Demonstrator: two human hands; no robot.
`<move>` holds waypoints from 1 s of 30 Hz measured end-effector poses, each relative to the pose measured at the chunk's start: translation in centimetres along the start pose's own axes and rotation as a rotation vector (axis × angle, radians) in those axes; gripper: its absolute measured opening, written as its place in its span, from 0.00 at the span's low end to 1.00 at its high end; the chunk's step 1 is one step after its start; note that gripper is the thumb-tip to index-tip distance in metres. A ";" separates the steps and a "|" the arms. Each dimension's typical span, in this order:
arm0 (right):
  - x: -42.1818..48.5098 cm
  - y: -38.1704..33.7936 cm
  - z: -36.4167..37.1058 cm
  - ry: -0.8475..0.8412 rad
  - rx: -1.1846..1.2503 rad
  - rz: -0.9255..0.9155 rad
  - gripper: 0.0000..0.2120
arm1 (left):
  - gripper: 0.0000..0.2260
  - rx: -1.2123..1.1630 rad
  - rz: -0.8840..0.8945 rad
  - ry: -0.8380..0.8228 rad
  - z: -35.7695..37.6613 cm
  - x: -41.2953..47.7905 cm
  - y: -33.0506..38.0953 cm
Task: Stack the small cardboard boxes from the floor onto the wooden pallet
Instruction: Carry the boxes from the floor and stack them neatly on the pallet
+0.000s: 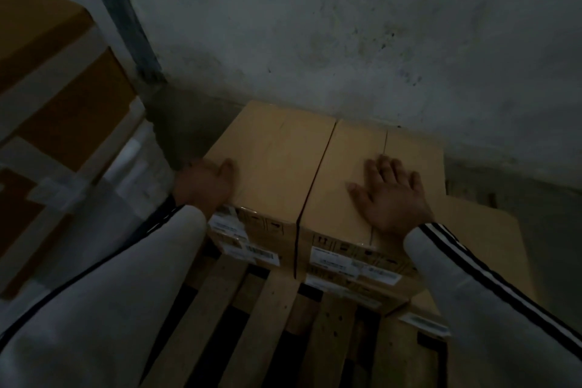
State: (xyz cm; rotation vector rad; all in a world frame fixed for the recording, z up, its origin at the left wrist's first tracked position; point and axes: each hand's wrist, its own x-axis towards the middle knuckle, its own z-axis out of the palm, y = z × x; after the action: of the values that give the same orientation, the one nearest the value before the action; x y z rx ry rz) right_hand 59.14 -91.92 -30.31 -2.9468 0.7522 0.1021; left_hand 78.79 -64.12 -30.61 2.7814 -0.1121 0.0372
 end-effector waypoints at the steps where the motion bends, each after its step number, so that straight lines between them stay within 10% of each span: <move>1: 0.0 0.0 0.0 0.002 0.000 -0.003 0.41 | 0.30 0.011 0.030 0.024 -0.2 -0.3 0.1; 8: -0.2 -0.3 -0.7 -0.043 -0.009 0.000 0.42 | 0.37 0.095 -0.089 -0.035 -0.9 -1.6 1.7; 14: -0.9 2.0 -3.7 -0.199 0.331 -0.092 0.38 | 0.40 0.142 0.722 -0.425 2.0 -6.6 10.8; 20: -3.0 10.3 -2.1 0.409 0.821 0.589 0.36 | 0.40 0.238 0.782 -0.343 3.5 -8.3 11.3; 24: -1.9 8.7 -1.1 0.247 1.368 0.705 0.09 | 0.38 0.246 0.791 -0.341 3.5 -8.5 11.7; 30: 0.6 11.3 4.0 0.235 1.548 0.653 0.40 | 0.33 0.233 0.796 -0.339 3.8 -8.3 11.5</move>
State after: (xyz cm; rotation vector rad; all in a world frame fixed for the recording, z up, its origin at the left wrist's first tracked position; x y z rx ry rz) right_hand 54.08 -101.68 -35.23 -1.2180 1.0654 -0.5273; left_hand 69.62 -75.54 -30.51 2.7391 -1.3556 -0.2343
